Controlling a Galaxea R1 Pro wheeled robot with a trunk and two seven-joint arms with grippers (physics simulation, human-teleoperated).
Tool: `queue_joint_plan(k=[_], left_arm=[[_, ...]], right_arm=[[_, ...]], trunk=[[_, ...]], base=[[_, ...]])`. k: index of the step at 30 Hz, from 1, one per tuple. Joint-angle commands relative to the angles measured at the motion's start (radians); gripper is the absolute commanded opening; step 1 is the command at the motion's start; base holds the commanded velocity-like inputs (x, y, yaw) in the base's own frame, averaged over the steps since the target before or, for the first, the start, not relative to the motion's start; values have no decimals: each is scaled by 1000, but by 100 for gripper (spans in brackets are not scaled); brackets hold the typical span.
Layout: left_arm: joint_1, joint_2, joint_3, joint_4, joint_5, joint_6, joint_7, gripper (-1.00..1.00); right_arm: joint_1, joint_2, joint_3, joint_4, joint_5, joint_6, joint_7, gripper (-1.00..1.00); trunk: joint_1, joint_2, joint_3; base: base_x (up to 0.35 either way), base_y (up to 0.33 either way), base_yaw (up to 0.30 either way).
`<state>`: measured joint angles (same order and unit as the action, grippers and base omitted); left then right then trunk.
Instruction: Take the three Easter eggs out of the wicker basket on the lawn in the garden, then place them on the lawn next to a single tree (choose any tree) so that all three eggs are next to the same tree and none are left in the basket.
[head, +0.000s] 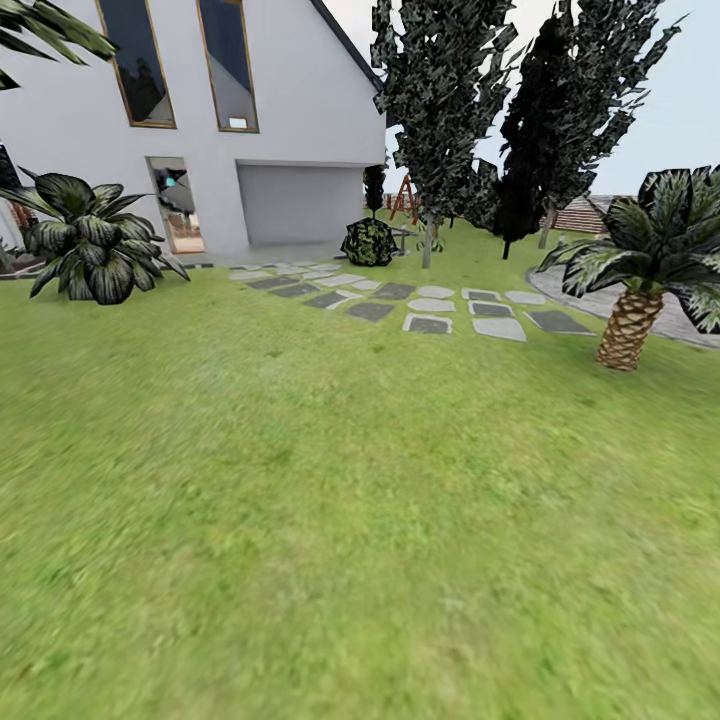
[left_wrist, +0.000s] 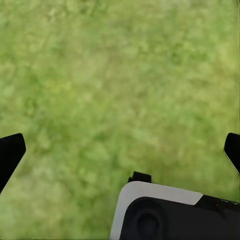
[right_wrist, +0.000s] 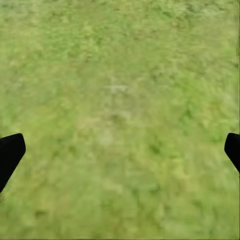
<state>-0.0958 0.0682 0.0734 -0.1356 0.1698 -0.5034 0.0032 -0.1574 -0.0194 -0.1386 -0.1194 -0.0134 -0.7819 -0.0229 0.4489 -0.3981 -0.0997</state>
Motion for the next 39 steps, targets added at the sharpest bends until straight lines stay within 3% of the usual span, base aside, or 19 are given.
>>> queue_joint_plan(k=[1,5,12,19,28,39], left_arm=[[-1,0,7,1,-4,-3,0,100],[-1,2,9,1,-3,-3,0,100],[-1,2,11,1,0,-3,0,100],[-1,1,12,1,0,-3,-1,100],[-1,-3,9,1,-1,-3,-2,100],[-1,-1,11,1,-1,-1,-2,100]], right_arm=[[-1,0,0,-34,-2,2,-2,100],[-1,0,0,-111,-13,18,-4,100],[-1,-5,-2,-121,-106,13,-3,100],[-1,-13,-2,-116,-115,17,-3,100],[-1,-15,0,-41,-115,61,-2,100],[-1,-17,2,-35,-113,61,-2,100]], trunk=[[1,-2,-2],[1,-2,-2],[1,-2,-2],[1,-2,-2],[1,-2,-2],[1,-2,-2]], base=[[339,0,0],[339,0,0],[339,0,0],[339,0,0],[339,0,0],[339,0,-60]])
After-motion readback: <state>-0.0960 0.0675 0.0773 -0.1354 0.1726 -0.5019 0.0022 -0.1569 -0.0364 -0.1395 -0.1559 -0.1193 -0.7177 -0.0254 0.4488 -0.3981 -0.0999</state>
